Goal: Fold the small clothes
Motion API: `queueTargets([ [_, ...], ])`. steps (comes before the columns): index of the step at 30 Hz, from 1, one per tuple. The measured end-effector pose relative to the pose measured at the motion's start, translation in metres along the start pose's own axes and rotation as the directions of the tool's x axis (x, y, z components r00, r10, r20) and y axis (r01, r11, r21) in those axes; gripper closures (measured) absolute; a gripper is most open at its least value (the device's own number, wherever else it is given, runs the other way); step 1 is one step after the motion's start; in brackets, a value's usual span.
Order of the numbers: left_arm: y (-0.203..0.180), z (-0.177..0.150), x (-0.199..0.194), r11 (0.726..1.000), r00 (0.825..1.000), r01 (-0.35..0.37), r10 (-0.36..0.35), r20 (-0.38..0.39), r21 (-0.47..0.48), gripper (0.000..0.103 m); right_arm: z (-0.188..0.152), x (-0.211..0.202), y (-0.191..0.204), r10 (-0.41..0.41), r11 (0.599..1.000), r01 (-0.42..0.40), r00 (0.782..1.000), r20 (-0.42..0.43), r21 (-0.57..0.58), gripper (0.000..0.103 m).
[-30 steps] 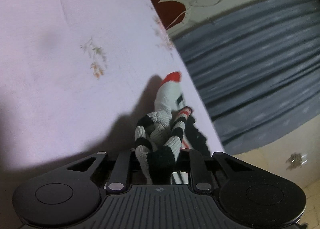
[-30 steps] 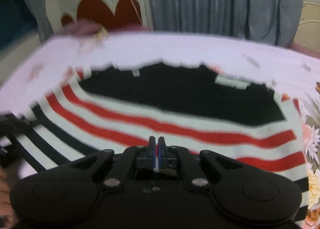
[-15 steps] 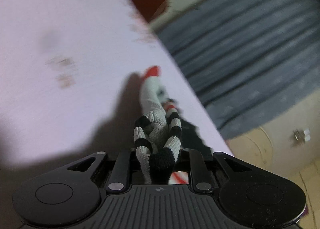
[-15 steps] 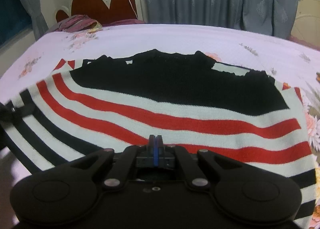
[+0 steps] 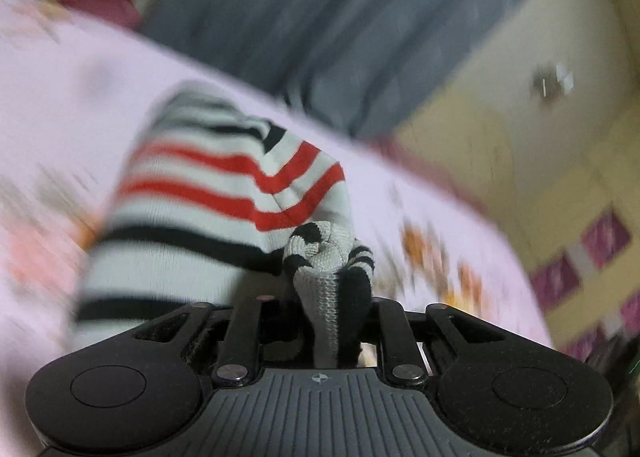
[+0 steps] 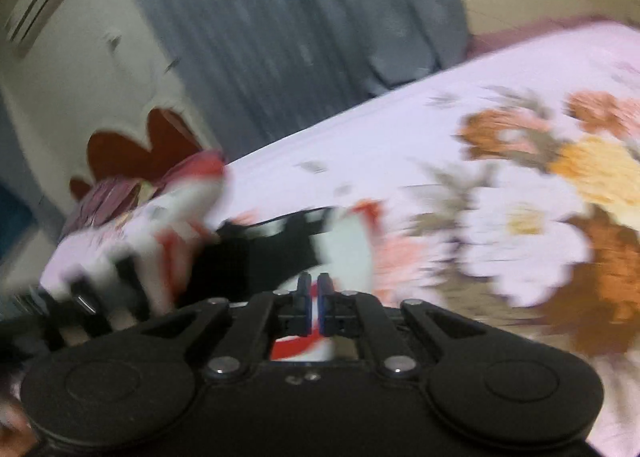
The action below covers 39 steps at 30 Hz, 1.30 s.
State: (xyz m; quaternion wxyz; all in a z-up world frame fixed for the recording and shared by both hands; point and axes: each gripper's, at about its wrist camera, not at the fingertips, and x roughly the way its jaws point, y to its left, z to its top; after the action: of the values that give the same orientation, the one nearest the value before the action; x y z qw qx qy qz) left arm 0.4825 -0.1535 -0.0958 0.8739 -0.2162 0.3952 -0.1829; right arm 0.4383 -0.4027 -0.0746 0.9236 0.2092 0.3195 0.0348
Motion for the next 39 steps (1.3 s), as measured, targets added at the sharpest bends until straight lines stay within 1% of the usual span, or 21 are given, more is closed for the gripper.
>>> queueTargets([
  [1, -0.010, -0.013, 0.019, 0.999, 0.997, -0.020, 0.022, -0.072, 0.034, 0.074, 0.002, -0.004, -0.016, -0.002, 1.000, 0.002, 1.000, -0.009, 0.025, 0.080],
  [2, -0.020, -0.028, 0.036, 0.996, 0.984, -0.060, 0.070, -0.163, 0.066, 0.069, 0.003, -0.007, -0.030, -0.002, 0.999, 0.002, 1.000, -0.018, 0.049, 0.072],
  [3, -0.028, -0.036, 0.033, 0.992, 0.984, -0.077, 0.092, -0.151, 0.102, 0.066, 0.003, -0.010, -0.041, 0.000, 0.997, 0.002, 1.000, -0.023, 0.071, 0.059],
  [4, -0.035, -0.039, 0.019, 0.990, 0.990, -0.060, 0.075, -0.117, 0.127, 0.062, 0.002, -0.015, -0.050, 0.008, 0.996, -0.007, 1.000, -0.020, 0.092, 0.060],
  [7, -0.024, -0.031, -0.028, 0.998, 0.999, 0.011, -0.007, -0.054, 0.059, 0.061, 0.002, -0.026, -0.060, 0.062, 0.993, -0.059, 0.998, -0.018, 0.103, 0.061],
  [8, -0.016, -0.023, -0.044, 0.998, 1.000, -0.006, 0.006, -0.008, 0.064, 0.061, 0.000, -0.025, -0.057, 0.083, 0.991, -0.080, 0.996, -0.023, 0.104, 0.061],
  [11, 0.018, -0.005, -0.071, 0.984, 0.988, -0.144, 0.137, 0.071, 0.105, 0.061, -0.003, -0.015, -0.042, 0.159, 0.983, -0.151, 0.985, -0.072, 0.105, 0.061],
  [14, 0.064, 0.012, -0.070, 0.971, 0.973, -0.228, 0.225, 0.045, 0.075, 0.061, -0.009, -0.001, -0.024, 0.211, 0.973, -0.193, 0.965, -0.158, 0.124, 0.059],
  [16, 0.073, 0.012, -0.066, 0.959, 0.965, -0.263, 0.263, 0.021, 0.102, 0.061, -0.013, 0.003, -0.014, 0.200, 0.976, -0.176, 0.960, -0.196, 0.129, 0.059],
  [18, 0.083, 0.005, -0.066, 0.964, 0.970, -0.243, 0.244, 0.006, 0.108, 0.061, -0.015, 0.003, -0.006, 0.191, 0.977, -0.163, 0.956, -0.222, 0.137, 0.059],
  [22, 0.079, -0.009, -0.049, 0.964, 0.972, -0.234, 0.237, -0.006, 0.124, 0.061, -0.016, 0.002, 0.004, 0.155, 0.982, -0.119, 0.954, -0.256, 0.149, 0.044],
  [24, 0.078, -0.008, -0.042, 0.962, 0.972, -0.231, 0.235, -0.009, 0.147, 0.061, -0.016, 0.005, 0.009, 0.147, 0.982, -0.108, 0.953, -0.266, 0.155, 0.042],
  [27, 0.074, -0.004, -0.028, 0.957, 0.972, -0.226, 0.234, -0.022, 0.180, 0.061, -0.016, 0.021, 0.019, 0.095, 0.991, -0.059, 0.942, -0.321, 0.120, 0.044],
  [28, 0.075, -0.003, -0.026, 0.958, 0.973, -0.222, 0.231, -0.026, 0.182, 0.061, -0.018, 0.025, 0.022, 0.064, 0.994, -0.031, 0.945, -0.321, 0.108, 0.059],
  [29, 0.074, -0.002, -0.027, 0.958, 0.974, -0.215, 0.224, -0.027, 0.190, 0.061, -0.019, 0.030, 0.022, 0.050, 0.995, -0.020, 0.948, -0.315, 0.098, 0.070],
  [30, 0.075, -0.002, -0.030, 0.960, 0.977, -0.204, 0.212, -0.022, 0.191, 0.061, -0.022, 0.029, 0.023, 0.036, 0.997, -0.016, 0.951, -0.306, 0.070, 0.074],
  [32, 0.078, -0.005, -0.031, 0.964, 0.982, -0.180, 0.189, -0.030, 0.195, 0.061, -0.034, 0.023, 0.022, -0.049, 0.998, 0.037, 0.960, -0.275, -0.048, 0.077],
  [33, 0.078, -0.009, -0.028, 0.961, 0.980, -0.178, 0.192, -0.047, 0.212, 0.061, -0.042, 0.023, 0.014, -0.050, 0.998, 0.036, 0.959, -0.280, -0.054, 0.081],
  [35, 0.074, -0.014, -0.026, 0.947, 0.978, -0.180, 0.200, -0.052, 0.268, 0.061, -0.053, 0.021, -0.004, -0.002, 1.000, 0.005, 0.962, -0.274, 0.010, 0.081],
  [38, 0.078, -0.006, -0.030, 0.957, 0.982, -0.151, 0.174, -0.074, 0.248, 0.061, -0.049, 0.018, 0.004, -0.017, 1.000, 0.011, 0.964, -0.266, -0.025, 0.078],
  [39, 0.078, -0.003, -0.034, 0.958, 0.985, -0.139, 0.159, -0.065, 0.250, 0.061, -0.046, 0.017, 0.007, -0.016, 0.999, 0.008, 0.966, -0.260, -0.032, 0.070],
])
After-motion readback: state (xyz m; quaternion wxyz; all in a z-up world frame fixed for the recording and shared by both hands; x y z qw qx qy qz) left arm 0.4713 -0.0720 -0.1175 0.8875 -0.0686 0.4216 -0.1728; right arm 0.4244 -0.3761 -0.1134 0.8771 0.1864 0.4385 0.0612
